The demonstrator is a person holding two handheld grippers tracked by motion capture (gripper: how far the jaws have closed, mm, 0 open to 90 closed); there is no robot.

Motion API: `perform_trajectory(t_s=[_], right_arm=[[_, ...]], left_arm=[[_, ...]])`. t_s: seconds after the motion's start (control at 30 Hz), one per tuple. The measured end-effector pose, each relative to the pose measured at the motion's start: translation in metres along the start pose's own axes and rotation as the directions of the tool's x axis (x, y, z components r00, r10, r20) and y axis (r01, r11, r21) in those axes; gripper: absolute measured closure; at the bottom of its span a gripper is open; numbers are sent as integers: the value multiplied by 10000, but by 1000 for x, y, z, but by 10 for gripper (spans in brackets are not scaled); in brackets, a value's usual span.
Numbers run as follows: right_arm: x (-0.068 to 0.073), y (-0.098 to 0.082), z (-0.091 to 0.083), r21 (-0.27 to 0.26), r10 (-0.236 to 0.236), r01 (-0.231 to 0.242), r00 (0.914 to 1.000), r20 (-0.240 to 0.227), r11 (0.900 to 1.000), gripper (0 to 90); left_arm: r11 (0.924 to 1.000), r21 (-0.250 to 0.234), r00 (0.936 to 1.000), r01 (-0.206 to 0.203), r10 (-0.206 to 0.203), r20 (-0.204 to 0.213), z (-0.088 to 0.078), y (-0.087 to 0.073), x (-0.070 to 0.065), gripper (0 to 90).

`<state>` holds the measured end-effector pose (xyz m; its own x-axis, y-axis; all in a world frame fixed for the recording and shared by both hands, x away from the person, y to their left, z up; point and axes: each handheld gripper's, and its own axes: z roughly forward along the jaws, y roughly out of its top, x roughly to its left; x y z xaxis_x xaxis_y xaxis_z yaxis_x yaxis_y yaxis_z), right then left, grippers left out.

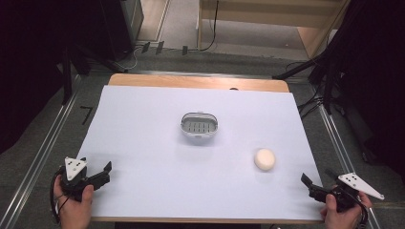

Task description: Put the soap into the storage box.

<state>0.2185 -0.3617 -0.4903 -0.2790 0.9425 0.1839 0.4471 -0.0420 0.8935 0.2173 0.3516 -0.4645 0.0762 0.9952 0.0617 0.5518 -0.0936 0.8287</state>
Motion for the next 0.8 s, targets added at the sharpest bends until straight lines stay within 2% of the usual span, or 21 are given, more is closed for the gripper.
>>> perform_trajectory(t_s=[0.13, 0.27, 0.37, 0.43, 0.5, 0.63, 0.67, 0.8], right_arm=[[1, 2, 2, 214, -61, 61, 10000, 2, 9998, 5], [-1, 5, 2, 352, 155, -146, 9995, -263, 9993, 6], [2, 8, 3, 658, -147, 153, 9998, -97, 9977, 26], [4, 10, 7, 966, -376, 369, 9993, 54, 9946, 67], [6, 16, 9, 1211, -63, 36, 9997, 220, 9926, 150], [10, 24, 10, 1573, -42, 13, 9998, 179, 9876, 168], [14, 29, 9, 1728, -201, 178, 9997, 115, 9848, 222], [19, 36, 11, 2137, -631, 617, 9980, -2, 9749, 253]], left_arm=[[10000, -32, 10000, -66, 65, -38, 0, 0, -1, 151], [10000, -88, 10000, 6, -6, -7, 0, 0, 0, 151], [10000, 13, 10000, 8, -8, -18, 0, 0, 0, 151], [10000, 59, 10000, -56, 56, -66, 1, 0, -1, 150], [9999, 100, 9999, -79, 80, -62, 1, 1, -1, 149], [10000, 32, 10000, -21, 21, -37, 1, 0, -1, 149], [10000, 14, 10000, -23, 23, -21, 1, 0, -1, 149], [10000, 59, 10000, -64, 65, -70, 1, 0, -1, 149]])
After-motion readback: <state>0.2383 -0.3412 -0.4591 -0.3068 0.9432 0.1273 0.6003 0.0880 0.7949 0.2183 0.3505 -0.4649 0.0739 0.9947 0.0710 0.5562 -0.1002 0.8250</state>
